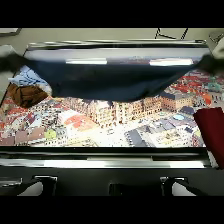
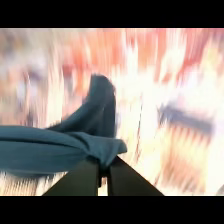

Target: Fold the clothes and pants, and hang the long-sleeved shirts on hangers.

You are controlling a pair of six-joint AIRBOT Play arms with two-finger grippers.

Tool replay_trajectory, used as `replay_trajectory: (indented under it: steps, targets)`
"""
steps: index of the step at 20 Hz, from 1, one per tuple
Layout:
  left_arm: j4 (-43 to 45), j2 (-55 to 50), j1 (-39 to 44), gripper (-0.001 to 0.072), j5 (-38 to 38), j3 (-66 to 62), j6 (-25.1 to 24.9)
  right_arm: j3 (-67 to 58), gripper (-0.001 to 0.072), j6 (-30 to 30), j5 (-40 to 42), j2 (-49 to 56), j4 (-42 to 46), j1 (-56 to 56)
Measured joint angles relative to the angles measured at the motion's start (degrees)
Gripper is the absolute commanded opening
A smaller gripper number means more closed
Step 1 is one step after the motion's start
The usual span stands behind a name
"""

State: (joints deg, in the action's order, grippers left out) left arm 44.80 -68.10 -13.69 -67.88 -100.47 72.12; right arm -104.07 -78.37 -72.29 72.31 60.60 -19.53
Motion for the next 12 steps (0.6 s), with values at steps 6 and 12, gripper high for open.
replay_trajectory:
  steps: [6,12]
  targets:
    - [0.87,13.75,-0.17,0.0023,2.99,-14.97,0.24,-11.32,0.0046,-0.44,2.27,-17.88,8.17,-0.02]
    - [5.31,21.29,-0.17,0.0022,10.99,-15.96,4.66,-12.81,0.0046,-3.17,5.53,-23.43,11.52,0.00]
